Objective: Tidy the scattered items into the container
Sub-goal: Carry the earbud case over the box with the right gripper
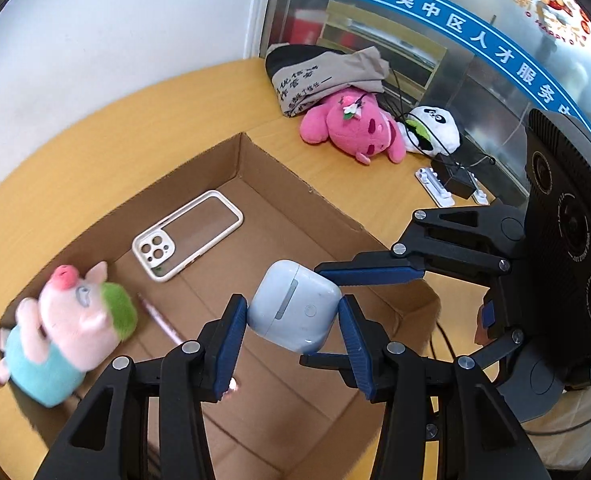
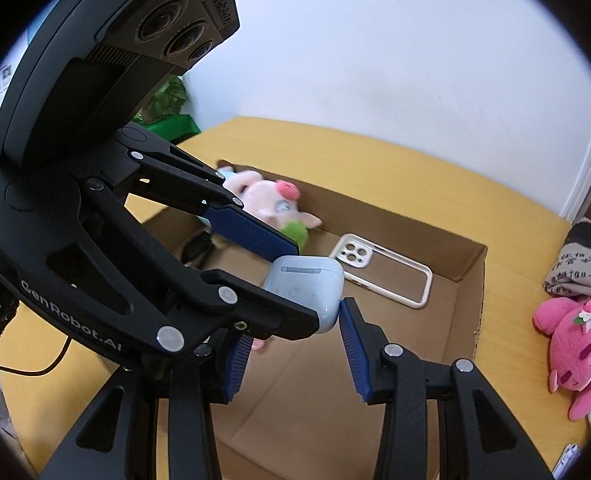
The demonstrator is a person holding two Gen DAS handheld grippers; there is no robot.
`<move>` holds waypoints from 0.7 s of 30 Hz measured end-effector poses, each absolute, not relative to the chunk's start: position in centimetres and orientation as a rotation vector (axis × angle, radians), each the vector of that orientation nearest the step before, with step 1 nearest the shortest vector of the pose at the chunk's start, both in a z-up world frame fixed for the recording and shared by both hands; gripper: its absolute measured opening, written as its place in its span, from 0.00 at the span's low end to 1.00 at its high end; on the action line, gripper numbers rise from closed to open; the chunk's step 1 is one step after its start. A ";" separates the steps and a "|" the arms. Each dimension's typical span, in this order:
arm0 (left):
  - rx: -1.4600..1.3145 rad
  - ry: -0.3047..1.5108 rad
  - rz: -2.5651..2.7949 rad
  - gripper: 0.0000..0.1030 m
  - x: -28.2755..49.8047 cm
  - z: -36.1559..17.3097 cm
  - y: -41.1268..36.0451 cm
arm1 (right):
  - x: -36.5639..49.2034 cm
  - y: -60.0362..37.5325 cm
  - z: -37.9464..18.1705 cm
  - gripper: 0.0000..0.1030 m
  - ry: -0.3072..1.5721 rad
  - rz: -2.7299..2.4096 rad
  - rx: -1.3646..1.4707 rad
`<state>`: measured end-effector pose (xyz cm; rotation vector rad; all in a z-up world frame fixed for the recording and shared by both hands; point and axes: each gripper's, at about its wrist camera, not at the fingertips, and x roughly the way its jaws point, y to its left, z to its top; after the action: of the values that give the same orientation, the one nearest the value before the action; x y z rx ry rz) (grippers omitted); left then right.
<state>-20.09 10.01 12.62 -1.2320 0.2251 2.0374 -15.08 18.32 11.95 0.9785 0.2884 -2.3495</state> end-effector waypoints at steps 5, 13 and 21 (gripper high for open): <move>-1.307 0.188 1.983 0.49 -23.2 8.9 11.1 | -17.8 19.2 8.9 0.40 0.255 -2.331 1.084; -1.435 0.120 1.889 0.49 -27.0 2.6 11.9 | -22.0 19.9 3.2 0.40 0.161 -2.254 1.303; -1.521 0.070 1.825 0.49 -28.2 -0.9 12.3 | -23.3 19.7 -0.5 0.40 0.129 -2.177 1.494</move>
<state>-28.21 12.35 -0.89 -1.5212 0.0696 1.8249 -23.33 19.74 -0.50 1.4941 0.1287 -2.1773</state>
